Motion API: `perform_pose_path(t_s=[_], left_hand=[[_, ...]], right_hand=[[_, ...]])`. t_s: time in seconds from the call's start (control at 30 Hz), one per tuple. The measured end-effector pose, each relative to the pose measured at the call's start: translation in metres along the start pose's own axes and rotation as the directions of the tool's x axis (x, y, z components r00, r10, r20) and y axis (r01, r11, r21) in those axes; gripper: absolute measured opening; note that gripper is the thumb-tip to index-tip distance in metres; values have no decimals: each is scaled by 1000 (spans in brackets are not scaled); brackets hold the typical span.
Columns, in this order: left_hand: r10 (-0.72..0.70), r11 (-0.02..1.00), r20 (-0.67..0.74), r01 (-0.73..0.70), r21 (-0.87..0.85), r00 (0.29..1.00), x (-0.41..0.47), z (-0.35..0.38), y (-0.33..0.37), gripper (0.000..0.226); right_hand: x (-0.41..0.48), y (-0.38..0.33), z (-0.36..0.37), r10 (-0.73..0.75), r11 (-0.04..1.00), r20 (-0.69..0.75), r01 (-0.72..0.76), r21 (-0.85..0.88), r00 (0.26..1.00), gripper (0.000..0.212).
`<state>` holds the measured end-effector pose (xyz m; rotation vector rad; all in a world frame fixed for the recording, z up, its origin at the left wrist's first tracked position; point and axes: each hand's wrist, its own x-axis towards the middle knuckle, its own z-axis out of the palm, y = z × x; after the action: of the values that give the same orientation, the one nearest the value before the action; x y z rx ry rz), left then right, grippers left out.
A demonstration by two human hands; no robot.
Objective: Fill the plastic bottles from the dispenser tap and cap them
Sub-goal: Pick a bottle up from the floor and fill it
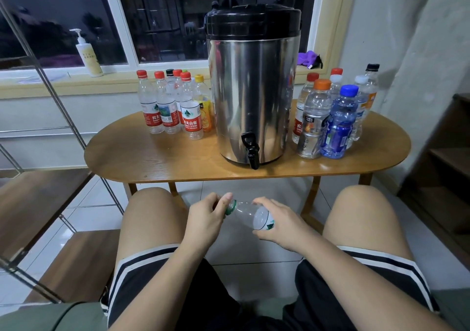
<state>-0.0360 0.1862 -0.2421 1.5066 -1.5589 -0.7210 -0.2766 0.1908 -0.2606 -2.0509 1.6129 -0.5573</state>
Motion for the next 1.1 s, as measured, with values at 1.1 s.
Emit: perform_pose_path(t_s=[1.1], left_hand=[[-272, 876, 102, 290, -384, 957, 36, 35, 4, 18]], right_hand=[[7, 20, 15, 219, 957, -99, -194, 214, 971, 68]])
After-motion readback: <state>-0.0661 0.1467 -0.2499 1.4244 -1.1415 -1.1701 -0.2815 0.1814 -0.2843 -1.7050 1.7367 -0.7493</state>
